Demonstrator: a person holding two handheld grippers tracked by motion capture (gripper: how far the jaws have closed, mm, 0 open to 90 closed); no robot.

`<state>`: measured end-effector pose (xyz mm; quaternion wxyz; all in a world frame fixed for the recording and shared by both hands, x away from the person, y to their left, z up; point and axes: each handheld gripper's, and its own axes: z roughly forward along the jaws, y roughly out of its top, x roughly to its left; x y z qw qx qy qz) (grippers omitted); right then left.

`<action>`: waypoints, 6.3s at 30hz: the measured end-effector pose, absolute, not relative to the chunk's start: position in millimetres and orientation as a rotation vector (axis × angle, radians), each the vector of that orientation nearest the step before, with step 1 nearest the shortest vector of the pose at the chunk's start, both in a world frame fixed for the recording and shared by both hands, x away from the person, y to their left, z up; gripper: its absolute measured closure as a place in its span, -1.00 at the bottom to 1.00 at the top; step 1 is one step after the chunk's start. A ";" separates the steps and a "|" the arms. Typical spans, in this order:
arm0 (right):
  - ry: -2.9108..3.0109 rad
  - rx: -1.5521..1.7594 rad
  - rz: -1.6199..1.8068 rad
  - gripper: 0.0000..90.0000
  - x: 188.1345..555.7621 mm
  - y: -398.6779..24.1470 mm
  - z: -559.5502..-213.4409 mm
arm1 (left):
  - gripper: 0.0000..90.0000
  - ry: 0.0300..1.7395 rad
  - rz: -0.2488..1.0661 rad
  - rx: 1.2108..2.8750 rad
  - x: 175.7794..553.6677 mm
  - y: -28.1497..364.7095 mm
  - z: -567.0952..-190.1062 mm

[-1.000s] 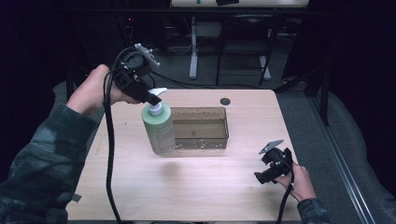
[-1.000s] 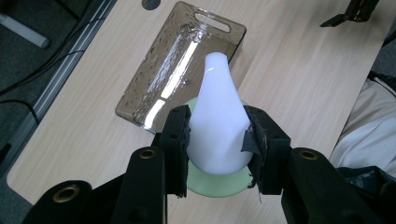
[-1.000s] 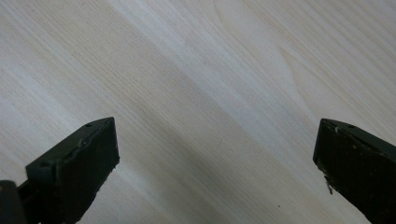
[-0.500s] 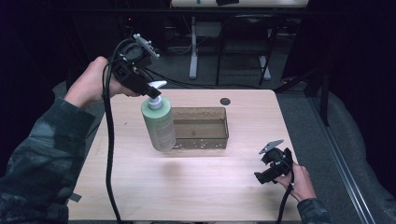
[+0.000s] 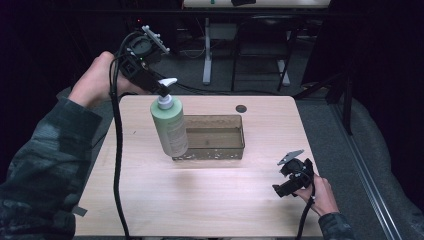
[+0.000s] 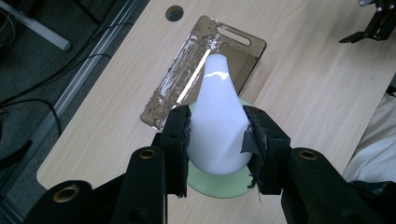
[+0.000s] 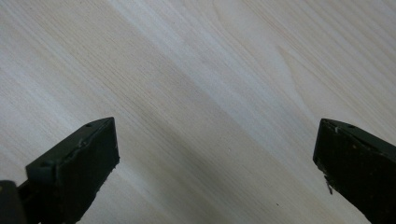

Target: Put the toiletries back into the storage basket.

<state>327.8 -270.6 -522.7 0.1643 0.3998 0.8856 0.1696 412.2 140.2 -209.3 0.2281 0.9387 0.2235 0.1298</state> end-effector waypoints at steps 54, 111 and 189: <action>2.526 1.140 0.463 -1.00 326.7 -271.0 -523.6 | 0.41 0.727 0.429 2.570 451.8 132.2 -211.9; 2.533 1.109 0.468 -1.00 325.2 -269.3 -523.7 | 0.41 0.762 0.407 2.541 475.8 121.8 -258.8; 2.536 1.101 0.461 -1.00 324.0 -267.8 -523.0 | -0.34 0.773 0.306 2.477 461.2 141.4 -310.4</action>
